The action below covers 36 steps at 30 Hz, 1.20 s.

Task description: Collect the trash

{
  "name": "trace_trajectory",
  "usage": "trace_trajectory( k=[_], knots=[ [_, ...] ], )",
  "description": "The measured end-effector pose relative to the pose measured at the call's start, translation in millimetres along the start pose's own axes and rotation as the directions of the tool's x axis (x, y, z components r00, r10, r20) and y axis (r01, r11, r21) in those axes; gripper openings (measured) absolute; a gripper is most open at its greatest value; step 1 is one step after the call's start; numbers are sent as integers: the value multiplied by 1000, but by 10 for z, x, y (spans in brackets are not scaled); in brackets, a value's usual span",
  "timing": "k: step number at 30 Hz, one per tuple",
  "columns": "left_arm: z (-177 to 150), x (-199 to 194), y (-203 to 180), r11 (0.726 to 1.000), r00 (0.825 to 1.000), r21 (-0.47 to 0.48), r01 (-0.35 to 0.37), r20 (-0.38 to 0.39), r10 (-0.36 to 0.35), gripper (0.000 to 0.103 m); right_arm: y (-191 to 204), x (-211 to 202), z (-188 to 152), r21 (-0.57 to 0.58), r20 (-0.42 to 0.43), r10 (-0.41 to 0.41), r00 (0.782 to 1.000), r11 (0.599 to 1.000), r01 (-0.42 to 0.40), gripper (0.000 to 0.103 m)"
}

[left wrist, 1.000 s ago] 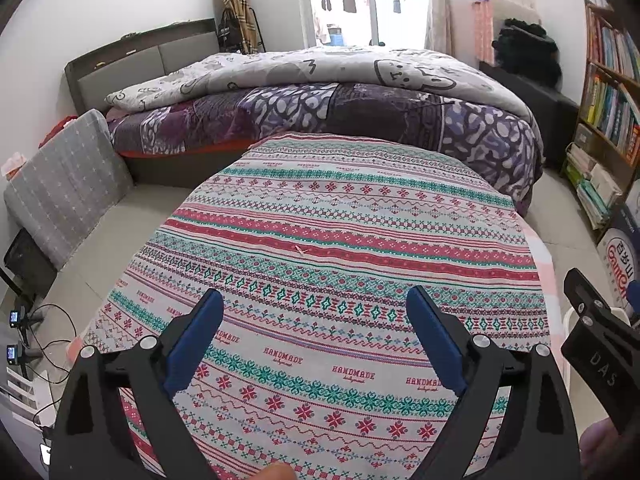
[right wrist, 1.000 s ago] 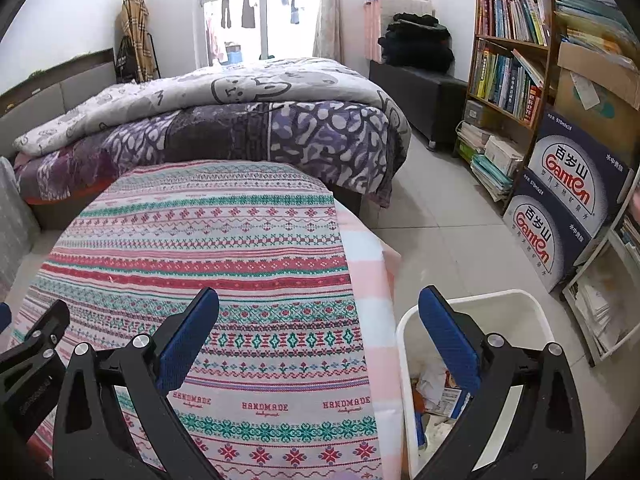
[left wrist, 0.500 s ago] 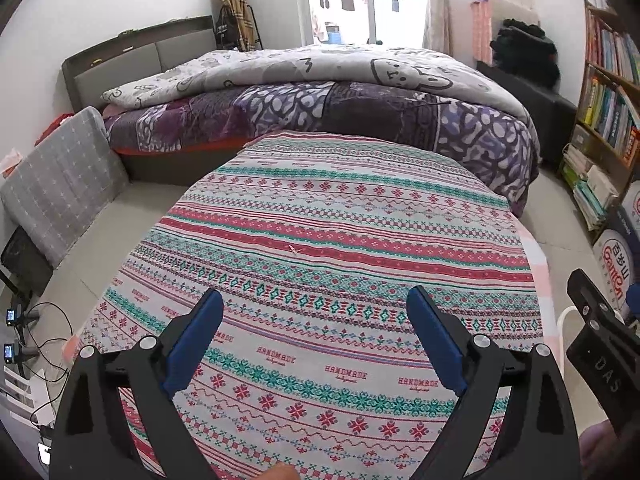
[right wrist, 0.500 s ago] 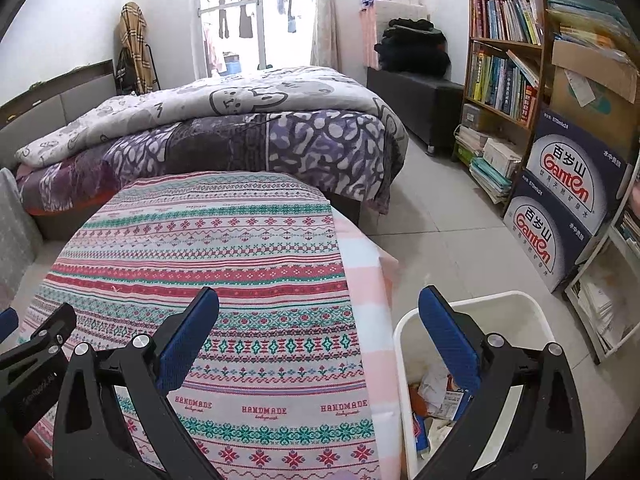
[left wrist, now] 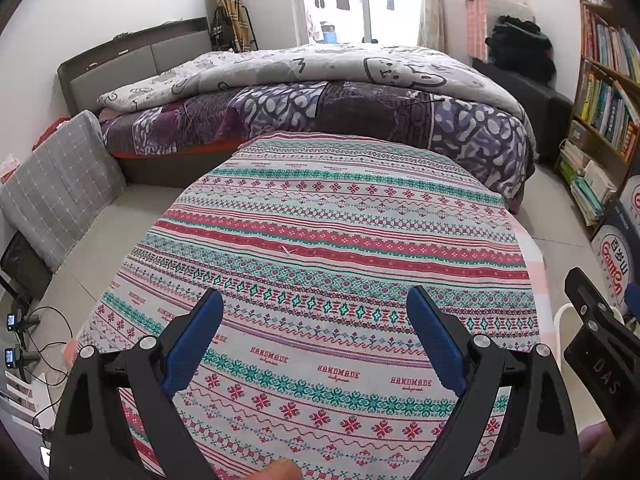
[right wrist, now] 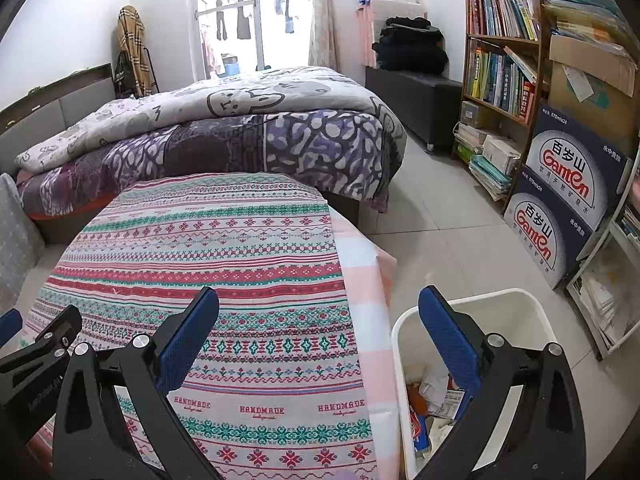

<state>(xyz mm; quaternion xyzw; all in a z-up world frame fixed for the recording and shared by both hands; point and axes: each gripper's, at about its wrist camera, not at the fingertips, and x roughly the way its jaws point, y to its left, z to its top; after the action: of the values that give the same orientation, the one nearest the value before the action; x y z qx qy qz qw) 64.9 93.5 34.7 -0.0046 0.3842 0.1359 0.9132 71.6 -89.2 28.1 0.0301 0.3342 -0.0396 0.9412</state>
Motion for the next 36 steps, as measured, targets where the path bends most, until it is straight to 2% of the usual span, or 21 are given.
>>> trace_trajectory(
  k=[36],
  knots=[
    [-5, 10, 45, 1000, 1000, -18, -6, -10, 6, 90, 48, 41, -63, -4, -23, 13, 1000, 1000, -13, 96]
  ],
)
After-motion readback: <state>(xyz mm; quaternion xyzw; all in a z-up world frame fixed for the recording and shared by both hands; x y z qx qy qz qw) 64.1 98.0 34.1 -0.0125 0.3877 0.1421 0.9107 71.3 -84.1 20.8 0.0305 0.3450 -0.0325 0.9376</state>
